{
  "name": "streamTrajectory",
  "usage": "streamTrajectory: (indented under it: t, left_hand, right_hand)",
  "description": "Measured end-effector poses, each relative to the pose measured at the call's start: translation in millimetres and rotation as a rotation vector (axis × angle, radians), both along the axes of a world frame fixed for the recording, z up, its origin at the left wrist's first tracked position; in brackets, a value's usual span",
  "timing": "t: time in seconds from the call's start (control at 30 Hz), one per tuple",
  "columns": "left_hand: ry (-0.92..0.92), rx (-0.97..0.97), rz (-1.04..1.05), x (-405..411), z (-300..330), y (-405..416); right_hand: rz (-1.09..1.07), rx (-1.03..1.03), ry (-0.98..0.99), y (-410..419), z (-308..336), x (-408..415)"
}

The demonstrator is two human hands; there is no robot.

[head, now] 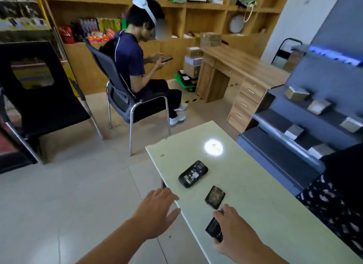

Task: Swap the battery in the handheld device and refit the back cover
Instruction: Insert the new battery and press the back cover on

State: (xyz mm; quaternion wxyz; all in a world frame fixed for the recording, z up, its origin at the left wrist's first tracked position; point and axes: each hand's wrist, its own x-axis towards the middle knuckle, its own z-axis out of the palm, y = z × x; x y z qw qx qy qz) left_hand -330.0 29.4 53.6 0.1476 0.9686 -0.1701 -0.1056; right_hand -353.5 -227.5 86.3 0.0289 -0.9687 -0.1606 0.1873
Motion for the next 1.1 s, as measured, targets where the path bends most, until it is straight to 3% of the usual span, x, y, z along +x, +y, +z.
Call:
streamTrajectory:
  t: [0.3, 0.53, 0.73, 0.93, 1.1]
  left_hand:
    - [0.076, 0.007, -0.179, 144.0, -20.8, 5.6]
    - [0.185, 0.105, -0.130, 223.2, -62.9, -19.5]
    - [0.336, 0.031, -0.018, 253.4, -108.9, -65.2]
    - [0.324, 0.177, 0.021, 258.1, -129.8, -99.2]
    - [0.422, 0.179, 0.072, 258.1, -128.0, -113.0]
  right_hand:
    - [-0.118, 0.039, 0.041, 47.3, -14.5, 99.6]
    - [-0.218, 0.085, 0.109, 49.4, -20.3, 155.4]
    - [-0.304, 0.035, 0.177, 47.5, -21.7, 179.9]
    - [-0.419, -0.011, 0.246, 47.4, -26.5, 186.4]
    - [-0.468, -0.023, 0.208, 38.4, -28.7, 183.8]
